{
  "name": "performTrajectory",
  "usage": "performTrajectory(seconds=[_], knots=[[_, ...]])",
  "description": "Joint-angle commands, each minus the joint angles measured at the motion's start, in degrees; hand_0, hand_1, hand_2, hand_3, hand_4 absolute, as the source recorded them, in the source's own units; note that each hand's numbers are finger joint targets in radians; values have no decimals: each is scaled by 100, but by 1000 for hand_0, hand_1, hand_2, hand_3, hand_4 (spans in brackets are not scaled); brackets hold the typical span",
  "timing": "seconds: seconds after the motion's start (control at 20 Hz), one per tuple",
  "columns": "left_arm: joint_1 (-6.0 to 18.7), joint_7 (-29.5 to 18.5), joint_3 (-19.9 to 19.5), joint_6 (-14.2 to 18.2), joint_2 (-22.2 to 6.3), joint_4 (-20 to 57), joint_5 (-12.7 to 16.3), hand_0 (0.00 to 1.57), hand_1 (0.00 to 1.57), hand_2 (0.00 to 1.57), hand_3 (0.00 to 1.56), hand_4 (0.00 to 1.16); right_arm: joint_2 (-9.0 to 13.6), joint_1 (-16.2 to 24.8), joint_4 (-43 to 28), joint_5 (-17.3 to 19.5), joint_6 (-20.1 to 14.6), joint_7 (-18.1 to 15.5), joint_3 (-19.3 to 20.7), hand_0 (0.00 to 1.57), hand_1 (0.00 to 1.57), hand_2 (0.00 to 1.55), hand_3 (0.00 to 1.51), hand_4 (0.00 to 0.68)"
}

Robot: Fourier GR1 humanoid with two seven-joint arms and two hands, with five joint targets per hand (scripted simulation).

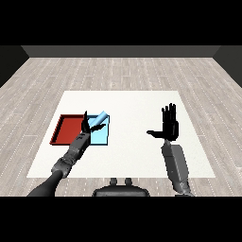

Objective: Pick the blue can and put it in the blue box

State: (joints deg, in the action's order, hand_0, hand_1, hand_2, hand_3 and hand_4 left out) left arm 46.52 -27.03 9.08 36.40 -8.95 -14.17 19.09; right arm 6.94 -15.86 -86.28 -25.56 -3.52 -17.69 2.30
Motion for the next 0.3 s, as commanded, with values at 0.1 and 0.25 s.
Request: performTrajectory(seconds=[0.1, 0.25], knots=[[-283, -1456, -214, -1349, 114, -1351, 320, 0, 0, 0, 0, 0, 106, 41, 145, 102, 117, -3, -44, 0, 0, 0, 0, 0], [-634, -1590, -53, -1772, 105, -2103, 341, 0, 0, 0, 0, 0, 273, 542, -62, 7, 407, 40, -43, 0, 0, 0, 0, 0]])
